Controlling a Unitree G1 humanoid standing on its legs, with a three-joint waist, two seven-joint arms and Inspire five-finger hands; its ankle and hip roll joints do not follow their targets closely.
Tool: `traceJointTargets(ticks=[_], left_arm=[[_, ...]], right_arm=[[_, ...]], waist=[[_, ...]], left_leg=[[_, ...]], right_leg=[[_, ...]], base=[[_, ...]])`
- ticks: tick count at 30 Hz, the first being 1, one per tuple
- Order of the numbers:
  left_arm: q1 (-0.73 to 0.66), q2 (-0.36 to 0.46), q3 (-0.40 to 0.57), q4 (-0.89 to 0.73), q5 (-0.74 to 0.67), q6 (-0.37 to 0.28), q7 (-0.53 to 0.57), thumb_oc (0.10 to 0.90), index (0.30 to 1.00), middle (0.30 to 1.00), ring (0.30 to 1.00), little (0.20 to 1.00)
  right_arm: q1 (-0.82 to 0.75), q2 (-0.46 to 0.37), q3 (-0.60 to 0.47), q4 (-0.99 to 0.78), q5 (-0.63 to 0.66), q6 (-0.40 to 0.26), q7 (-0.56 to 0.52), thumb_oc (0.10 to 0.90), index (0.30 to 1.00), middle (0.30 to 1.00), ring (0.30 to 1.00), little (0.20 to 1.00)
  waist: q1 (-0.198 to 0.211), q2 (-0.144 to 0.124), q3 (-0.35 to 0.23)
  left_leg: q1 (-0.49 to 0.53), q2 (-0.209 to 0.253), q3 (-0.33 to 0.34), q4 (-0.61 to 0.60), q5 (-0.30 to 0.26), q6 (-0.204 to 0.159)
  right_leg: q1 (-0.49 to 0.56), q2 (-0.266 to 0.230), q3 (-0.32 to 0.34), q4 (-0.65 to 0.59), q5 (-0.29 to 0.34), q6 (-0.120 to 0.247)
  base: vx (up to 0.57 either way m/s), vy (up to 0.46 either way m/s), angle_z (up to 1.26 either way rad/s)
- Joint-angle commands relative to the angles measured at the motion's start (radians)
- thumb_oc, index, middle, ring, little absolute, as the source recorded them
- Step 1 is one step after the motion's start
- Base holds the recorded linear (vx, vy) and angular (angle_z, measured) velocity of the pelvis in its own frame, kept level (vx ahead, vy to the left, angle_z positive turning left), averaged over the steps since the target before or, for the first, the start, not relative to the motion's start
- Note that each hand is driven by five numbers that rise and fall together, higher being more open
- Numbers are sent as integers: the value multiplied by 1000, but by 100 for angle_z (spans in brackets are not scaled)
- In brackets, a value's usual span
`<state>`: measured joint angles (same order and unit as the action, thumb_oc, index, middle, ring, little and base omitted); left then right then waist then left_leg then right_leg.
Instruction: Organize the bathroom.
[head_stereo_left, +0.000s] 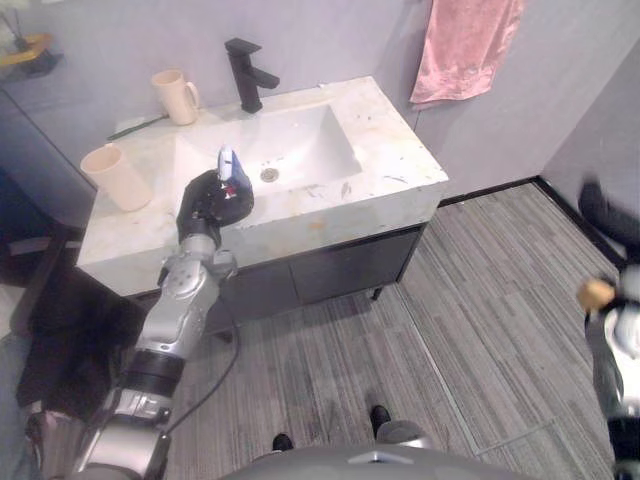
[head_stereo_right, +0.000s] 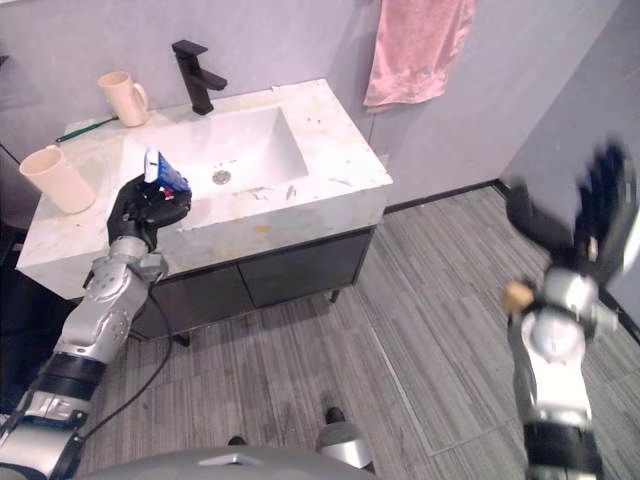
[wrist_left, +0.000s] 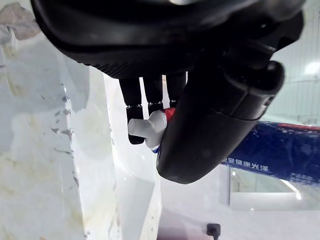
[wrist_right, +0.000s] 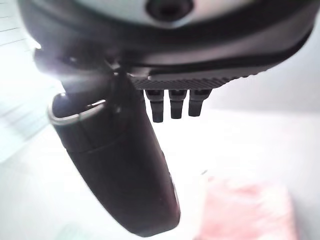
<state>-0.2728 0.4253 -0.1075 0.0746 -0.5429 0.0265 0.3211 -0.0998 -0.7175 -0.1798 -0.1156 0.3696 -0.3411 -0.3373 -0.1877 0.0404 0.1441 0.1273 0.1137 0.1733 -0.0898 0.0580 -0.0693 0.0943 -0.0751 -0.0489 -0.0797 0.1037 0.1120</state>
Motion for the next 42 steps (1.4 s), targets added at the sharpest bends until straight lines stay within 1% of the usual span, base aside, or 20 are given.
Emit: traceJointTargets(ticks=[1, 2, 3, 4, 6, 8, 9, 10, 14, 18, 21, 22, 24, 26, 27, 28, 31, 33, 36, 42], left_arm=[[-157, 58, 23, -112, 22, -117, -9, 400, 300, 300, 300, 300], [-148, 50, 21, -110, 25, -122, -18, 400, 300, 300, 300, 300], [-141, 40, 12, -108, 22, -122, -29, 400, 300, 300, 300, 300], [-139, 34, 6, -108, 20, -120, -32, 400, 300, 300, 300, 300], [-144, 22, -9, -91, 25, -123, -47, 400, 300, 300, 300, 300], [-158, 17, -28, -79, 22, -115, -55, 400, 300, 300, 300, 300], [-168, 17, -43, -73, 14, -107, -54, 400, 300, 300, 300, 300], [-171, 19, -45, -72, 9, -105, -54, 400, 300, 300, 300, 300], [-196, 9, -79, -49, -3, -92, -58, 400, 300, 300, 300, 300], [-197, -2, -92, -38, -12, -82, -73, 400, 300, 300, 300, 300], [-194, -4, -94, -30, -19, -79, -84, 400, 300, 300, 300, 300], [-199, -8, -103, -22, -29, -72, -84, 400, 300, 300, 300, 300], [-207, -13, -109, -14, -32, -67, -82, 400, 300, 300, 300, 300], [-215, -19, -117, -6, -34, -60, -79, 400, 300, 300, 300, 300], [-218, -28, -125, -1, -39, -53, -84, 400, 300, 300, 300, 300], [-219, -29, -126, 1, -39, -53, -85, 400, 300, 300, 300, 300], [-220, -32, -134, -4, -48, -36, -91, 400, 300, 300, 300, 300], [-220, -31, -137, 8, -52, -42, -106, 400, 300, 300, 300, 300], [-228, -33, -145, 12, -55, -32, -117, 400, 300, 300, 300, 300], [-234, -38, -147, 12, -53, -20, -121, 400, 300, 300, 300, 300]], right_arm=[[-98, -13, 108, -82, 70, -29, 307, 800, 900, 900, 900, 900], [-125, -7, 146, -102, 85, 1, 367, 800, 900, 900, 900, 900], [-175, 7, 211, -127, 116, 54, 446, 800, 900, 900, 900, 900], [-193, 16, 237, -137, 126, 74, 473, 800, 900, 900, 900, 900], [-262, 49, 327, -136, 94, 134, 505, 800, 900, 900, 900, 900], [-308, 72, 397, -128, 69, 161, 516, 800, 900, 900, 900, 900], [-332, 81, 437, -124, 55, 167, 528, 800, 900, 900, 900, 900], [-341, 84, 448, -124, 50, 168, 521, 800, 900, 900, 900, 900], [-429, 130, 529, -89, -22, 183, 465, 800, 900, 900, 900, 900], [-488, 160, 574, -70, -54, 206, 415, 800, 900, 900, 900, 900], [-500, 167, 586, -66, -84, 201, 400, 800, 900, 900, 900, 900], [-518, 179, 605, -57, -106, 200, 372, 800, 900, 900, 900, 900], [-538, 189, 619, -48, -118, 206, 356, 800, 900, 900, 900, 900], [-562, 200, 633, -39, -103, 215, 339, 800, 900, 900, 900, 900], [-591, 219, 651, -20, -92, 228, 333, 800, 900, 900, 900, 900], [-597, 223, 655, -15, -85, 229, 335, 800, 900, 900, 900, 900], [-624, 247, 684, -5, -27, 260, 363, 800, 900, 900, 900, 900], [-634, 255, 700, 12, -17, 258, 358, 800, 900, 900, 900, 900], [-647, 283, 718, 42, 0, 245, 350, 800, 900, 900, 900, 900], [-667, 319, 730, 60, -6, 256, 349, 800, 900, 900, 900, 900]], waist=[[68, -58, -110], [76, -61, -114], [85, -64, -118], [92, -65, -120], [110, -68, -127], [121, -70, -129], [127, -71, -131], [128, -70, -131], [145, -69, -135], [163, -67, -137], [169, -68, -138], [175, -67, -138], [178, -67, -138], [181, -67, -137], [190, -68, -137], [191, -68, -137], [203, -70, -140], [209, -72, -141], [217, -71, -142], [227, -71, -144]], left_leg=[[-21, 14, -81, 10, -34, 14], [-22, 13, -81, 9, -34, 13], [-24, 12, -82, 7, -32, 13], [-25, 12, -84, 6, -31, 12], [-27, 12, -92, 4, -29, 10], [-29, 12, -100, 3, -27, 9], [-30, 12, -105, 3, -26, 8], [-30, 12, -107, 3, -25, 8], [-31, 13, -118, 3, -22, 5], [-32, 13, -130, 3, -19, 3], [-33, 12, -135, 3, -18, 2], [-33, 11, -139, 3, -17, 2], [-33, 11, -141, 3, -16, 1], [-34, 10, -143, 3, -16, 1], [-34, 9, -149, 3, -14, 0], [-34, 9, -150, 3, -14, 0], [-38, 7, -156, 3, -11, -1], [-40, 6, -158, 3, -9, -1], [-43, 4, -165, 3, -8, 0], [-46, 2, -173, 3, -7, 1]], right_leg=[[-12, 8, 24, 62, -137, -47], [-12, 7, 21, 61, -137, -47], [-11, 5, 15, 58, -136, -47], [-10, 4, 12, 57, -136, -48], [-5, 1, -2, 55, -137, -49], [0, -2, -11, 51, -136, -49], [2, -4, -18, 51, -135, -48], [3, -4, -20, 50, -135, -48], [12, -7, -32, 42, -131, -50], [20, -9, -44, 37, -129, -51], [22, -11, -49, 37, -130, -50], [24, -12, -53, 36, -129, -51], [27, -13, -57, 34, -129, -51], [29, -13, -59, 32, -128, -51], [32, -14, -66, 30, -128, -52], [33, -15, -67, 30, -128, -52], [38, -17, -76, 25, -127, -51], [39, -19, -82, 24, -126, -52], [40, -20, -90, 25, -127, -52], [43, -22, -96, 24, -127, -53]], base=[[0, 0, 0], [0, 0, 0], [0, 0, 0], [-7, 5, 6], [1, -6, 15], [-5, -9, 25], [-8, -9, 23], [-7, -9, 26], [4, -5, 13], [23, -1, 6], [14, -1, 10], [6, 2, 7], [0, 0, 0], [0, 0, 0], [18, 8, 3], [26, 9, 4], [22, 3, 5], [14, 0, 8], [18, 0, 13], [19, 1, 5]])
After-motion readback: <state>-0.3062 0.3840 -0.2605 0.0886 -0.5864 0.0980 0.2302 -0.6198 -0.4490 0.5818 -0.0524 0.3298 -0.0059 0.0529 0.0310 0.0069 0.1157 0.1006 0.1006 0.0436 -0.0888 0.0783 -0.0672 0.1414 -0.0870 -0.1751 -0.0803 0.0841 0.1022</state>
